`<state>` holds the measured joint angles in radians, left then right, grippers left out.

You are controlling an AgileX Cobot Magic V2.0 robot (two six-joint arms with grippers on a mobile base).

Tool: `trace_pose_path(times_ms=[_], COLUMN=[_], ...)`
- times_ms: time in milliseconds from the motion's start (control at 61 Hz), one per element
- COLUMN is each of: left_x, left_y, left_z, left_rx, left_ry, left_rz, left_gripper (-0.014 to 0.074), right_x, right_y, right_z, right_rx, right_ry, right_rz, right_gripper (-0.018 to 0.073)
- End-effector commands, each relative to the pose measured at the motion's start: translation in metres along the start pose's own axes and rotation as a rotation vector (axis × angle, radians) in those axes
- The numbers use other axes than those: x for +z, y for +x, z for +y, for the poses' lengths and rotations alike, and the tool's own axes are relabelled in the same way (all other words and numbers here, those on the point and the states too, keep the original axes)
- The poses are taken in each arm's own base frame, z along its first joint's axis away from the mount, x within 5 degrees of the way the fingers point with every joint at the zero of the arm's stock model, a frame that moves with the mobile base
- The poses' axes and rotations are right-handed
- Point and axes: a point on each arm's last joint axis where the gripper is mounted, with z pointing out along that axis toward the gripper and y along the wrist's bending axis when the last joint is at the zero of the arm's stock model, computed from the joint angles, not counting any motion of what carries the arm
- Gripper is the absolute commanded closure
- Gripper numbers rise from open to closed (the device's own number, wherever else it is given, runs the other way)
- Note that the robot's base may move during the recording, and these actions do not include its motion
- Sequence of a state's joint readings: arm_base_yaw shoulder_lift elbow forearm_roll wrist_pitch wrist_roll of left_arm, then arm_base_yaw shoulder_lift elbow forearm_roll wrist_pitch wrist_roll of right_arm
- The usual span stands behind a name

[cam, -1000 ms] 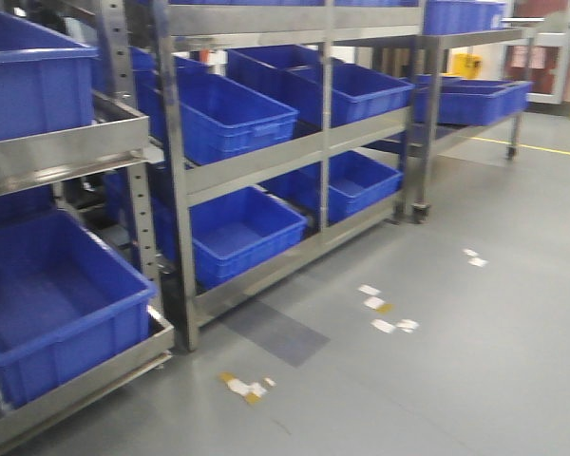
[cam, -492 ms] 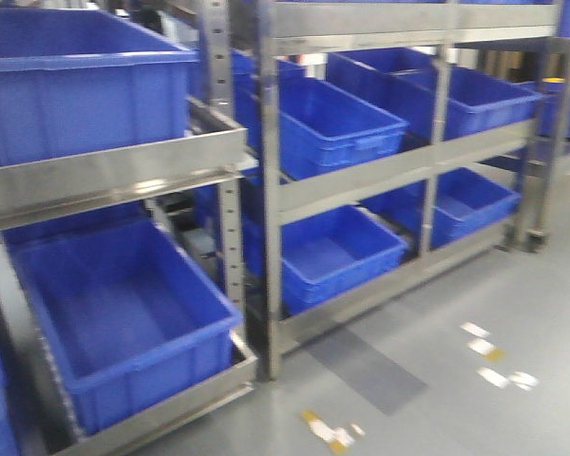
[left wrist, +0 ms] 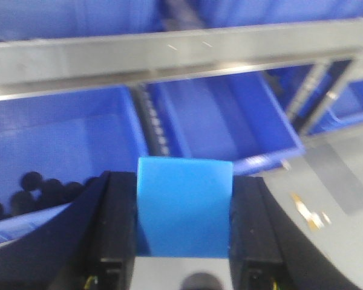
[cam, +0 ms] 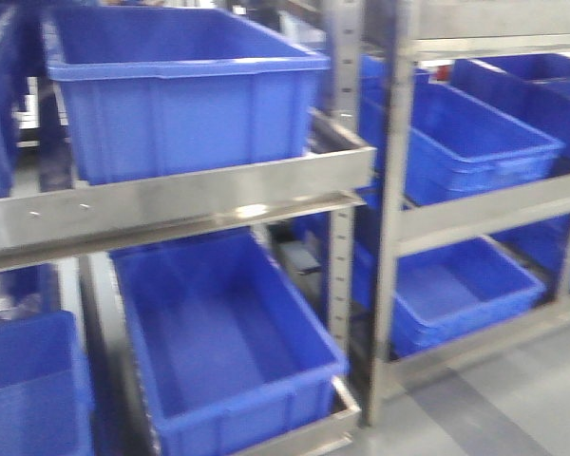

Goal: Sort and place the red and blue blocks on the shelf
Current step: 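Turn and approach the shelf, stopping in front of the blue bins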

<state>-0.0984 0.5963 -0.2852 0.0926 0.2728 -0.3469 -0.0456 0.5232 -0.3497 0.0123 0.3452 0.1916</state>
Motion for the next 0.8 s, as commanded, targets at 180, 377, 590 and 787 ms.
trace_pose_path(times_ms=[180, 377, 590, 787], left_x=[-0.0035, -0.0035, -0.0035, -0.0035], left_y=[-0.0157, -0.0157, -0.0157, -0.0157], left_z=[-0.0048, -0.0048, -0.0048, -0.0048], left_rx=[-0.016, -0.016, -0.016, -0.016], left_ry=[0.034, 0.034, 0.034, 0.034], left_rz=[-0.098, -0.098, -0.098, -0.098], left_gripper=[0.0472, 0.0472, 0.0472, 0.0472], right_x=[-0.0035, -0.0035, -0.0035, -0.0035], right_y=[-0.0158, -0.0158, -0.0158, -0.0158], right_z=[0.0021, 0.0021, 0.0021, 0.0021], right_rx=[-0.020, -0.020, -0.020, -0.020], right_ry=[-0.010, -0.010, -0.010, -0.010], right_rz=[-0.105, -0.105, -0.105, -0.105], right_gripper=[0.0510, 0.0510, 0.0510, 0.0510])
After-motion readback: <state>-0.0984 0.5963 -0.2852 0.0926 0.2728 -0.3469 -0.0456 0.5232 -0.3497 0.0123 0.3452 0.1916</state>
